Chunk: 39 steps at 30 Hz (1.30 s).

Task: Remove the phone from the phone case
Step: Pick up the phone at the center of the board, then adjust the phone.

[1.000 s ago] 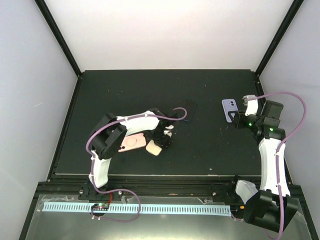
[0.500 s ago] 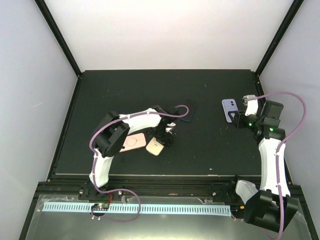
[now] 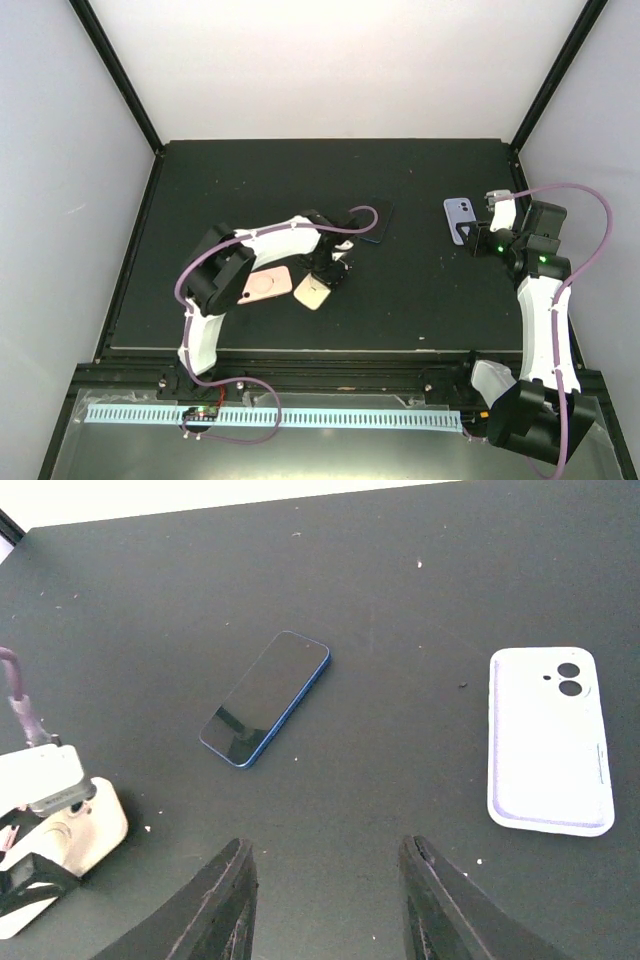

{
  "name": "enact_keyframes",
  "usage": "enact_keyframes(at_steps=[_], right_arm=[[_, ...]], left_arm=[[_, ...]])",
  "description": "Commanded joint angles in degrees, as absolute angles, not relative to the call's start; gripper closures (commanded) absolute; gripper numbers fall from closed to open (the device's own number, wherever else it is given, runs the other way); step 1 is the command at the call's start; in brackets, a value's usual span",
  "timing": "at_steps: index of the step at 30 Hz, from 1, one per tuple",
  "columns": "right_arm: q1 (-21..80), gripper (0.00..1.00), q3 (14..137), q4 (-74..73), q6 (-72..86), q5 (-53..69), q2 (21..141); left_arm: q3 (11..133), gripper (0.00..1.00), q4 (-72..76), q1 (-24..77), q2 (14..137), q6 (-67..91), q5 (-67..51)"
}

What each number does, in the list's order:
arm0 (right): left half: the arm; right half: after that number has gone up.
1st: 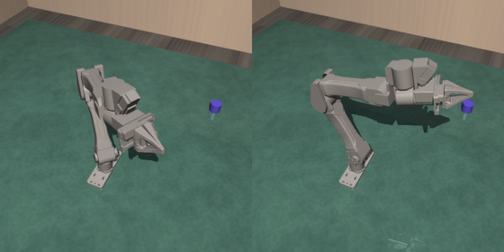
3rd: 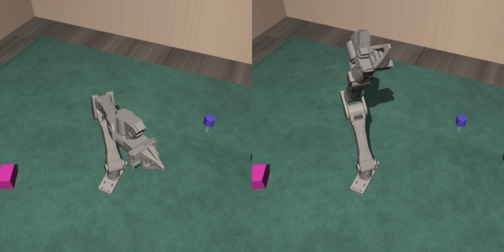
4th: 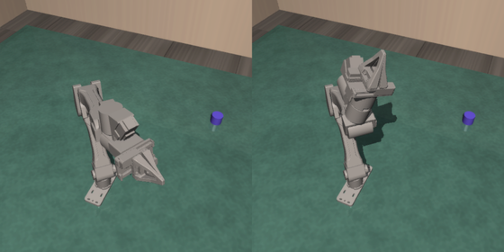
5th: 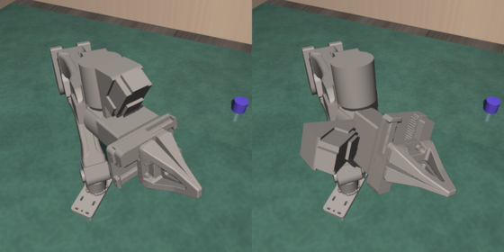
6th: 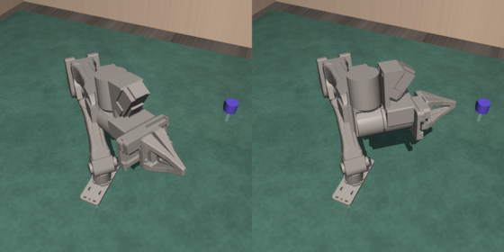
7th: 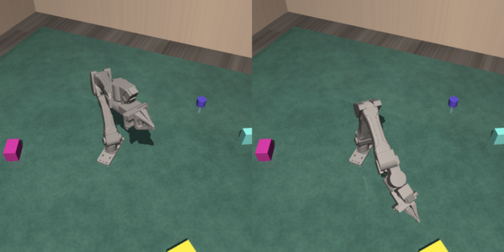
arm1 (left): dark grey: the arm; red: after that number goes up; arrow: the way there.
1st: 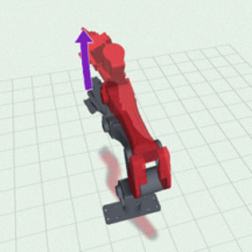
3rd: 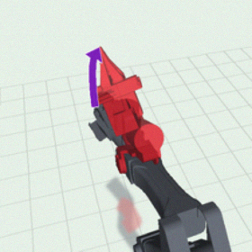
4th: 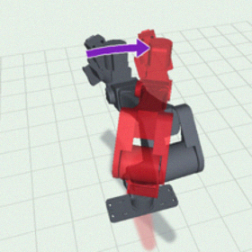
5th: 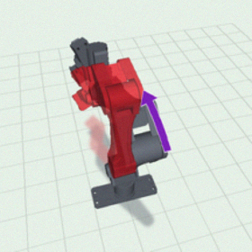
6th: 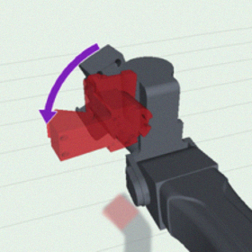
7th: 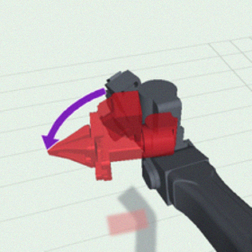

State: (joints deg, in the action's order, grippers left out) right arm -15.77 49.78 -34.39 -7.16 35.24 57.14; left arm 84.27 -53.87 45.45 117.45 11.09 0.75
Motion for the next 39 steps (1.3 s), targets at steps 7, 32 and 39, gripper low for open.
enact_keyframes(at_steps=[7, 32, 39], right_arm=[[-15.73, 0.6, 49.88, -34.79, -9.24, 40.38, 56.78], [20.27, 0.0, 62.04, -39.98, -13.0, 63.53, 62.85], [26.61, 0.0, 62.94, -35.58, -9.41, 64.04, 65.38]], left_arm=[[71.61, 0.45, -37.62, 47.04, 88.87, 14.83, -7.17], [35.65, 0.51, 28.2, 47.21, 51.2, 34.12, -18.37], [33.09, 0.51, 34.75, 47.2, 49.74, 36.19, -19.62]])
